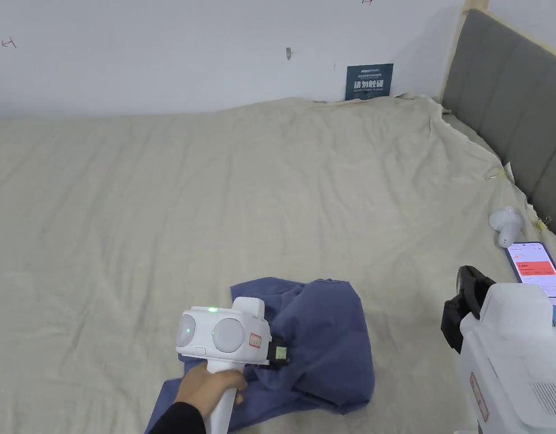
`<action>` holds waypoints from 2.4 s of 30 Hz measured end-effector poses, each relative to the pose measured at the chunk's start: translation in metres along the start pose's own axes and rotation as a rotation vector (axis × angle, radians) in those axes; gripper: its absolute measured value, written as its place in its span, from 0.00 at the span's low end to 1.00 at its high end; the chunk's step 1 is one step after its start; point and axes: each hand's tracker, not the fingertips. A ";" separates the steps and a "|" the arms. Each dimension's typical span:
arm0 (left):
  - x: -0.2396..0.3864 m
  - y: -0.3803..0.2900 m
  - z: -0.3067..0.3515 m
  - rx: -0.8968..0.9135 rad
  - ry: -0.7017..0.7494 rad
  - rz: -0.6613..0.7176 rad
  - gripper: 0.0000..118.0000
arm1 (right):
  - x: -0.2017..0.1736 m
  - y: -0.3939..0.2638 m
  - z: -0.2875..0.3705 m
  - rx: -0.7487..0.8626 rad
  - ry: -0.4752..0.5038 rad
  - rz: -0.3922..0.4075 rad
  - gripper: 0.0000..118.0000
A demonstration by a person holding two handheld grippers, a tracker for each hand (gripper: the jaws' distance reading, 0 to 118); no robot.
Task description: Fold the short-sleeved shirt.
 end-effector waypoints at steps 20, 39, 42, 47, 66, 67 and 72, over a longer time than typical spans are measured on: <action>-0.018 -0.001 0.199 0.883 0.351 -0.043 0.99 | -0.001 0.030 0.007 0.104 0.028 0.006 0.00; -0.062 -0.044 0.190 0.906 0.493 -0.031 0.00 | -0.009 0.037 0.003 0.129 0.048 0.020 0.00; -0.064 -0.045 0.190 0.894 0.482 -0.037 0.00 | -0.009 0.037 0.003 0.130 0.052 0.017 0.00; -0.071 -0.043 0.178 0.695 0.445 -0.048 0.00 | -0.015 0.040 0.006 0.126 0.055 0.023 0.00; -0.098 -0.126 0.077 0.054 0.279 0.118 0.71 | -0.020 0.013 -0.005 0.046 0.074 0.032 0.00; -0.096 -0.127 0.074 0.050 0.287 0.107 0.73 | -0.019 0.011 -0.006 0.041 0.074 0.031 0.00; -0.096 -0.129 0.050 0.000 0.325 0.097 0.71 | -0.020 0.008 -0.008 0.020 0.078 0.035 0.00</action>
